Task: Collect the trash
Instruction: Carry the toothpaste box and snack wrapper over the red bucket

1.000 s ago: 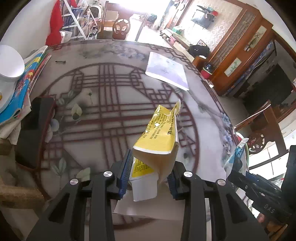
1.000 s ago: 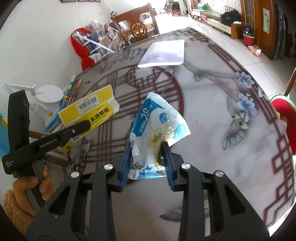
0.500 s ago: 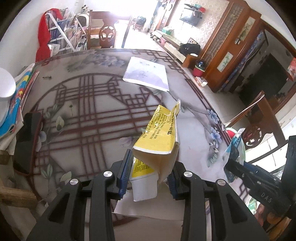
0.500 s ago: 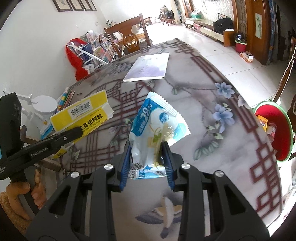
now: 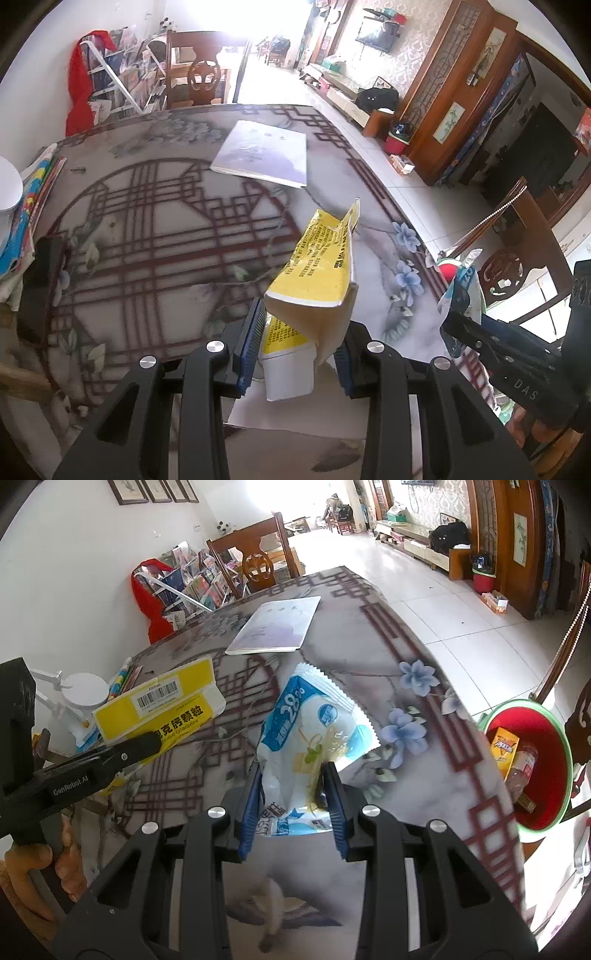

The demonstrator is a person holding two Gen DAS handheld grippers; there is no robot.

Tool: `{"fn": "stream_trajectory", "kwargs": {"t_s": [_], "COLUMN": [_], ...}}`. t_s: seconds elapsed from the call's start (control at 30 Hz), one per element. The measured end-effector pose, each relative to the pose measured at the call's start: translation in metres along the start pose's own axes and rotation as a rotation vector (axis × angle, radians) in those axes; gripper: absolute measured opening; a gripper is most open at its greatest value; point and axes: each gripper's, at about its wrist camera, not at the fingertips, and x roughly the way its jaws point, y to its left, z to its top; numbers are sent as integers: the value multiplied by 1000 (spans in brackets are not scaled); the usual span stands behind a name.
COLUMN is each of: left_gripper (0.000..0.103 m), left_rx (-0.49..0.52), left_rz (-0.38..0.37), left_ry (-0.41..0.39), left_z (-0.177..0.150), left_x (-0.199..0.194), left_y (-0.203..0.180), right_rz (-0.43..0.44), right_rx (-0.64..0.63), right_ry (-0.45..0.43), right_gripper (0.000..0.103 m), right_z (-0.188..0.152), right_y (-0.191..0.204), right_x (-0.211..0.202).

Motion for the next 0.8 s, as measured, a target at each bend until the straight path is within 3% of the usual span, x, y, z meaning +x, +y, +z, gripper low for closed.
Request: {"fn": "stream_trajectory", "kwargs": {"t_s": [0.8], "left_gripper": [33], "left_rx": [96], "left_rz": [-24], "left_ry": [13], "left_z": [13], "left_x": [24], "left_y": [-110], "right_rz": [-16], "right_rx": [92], "right_ry": [-35], "right_gripper": [33], "right_z": [7], "right_y": [-105], "right_x": [-32]}}
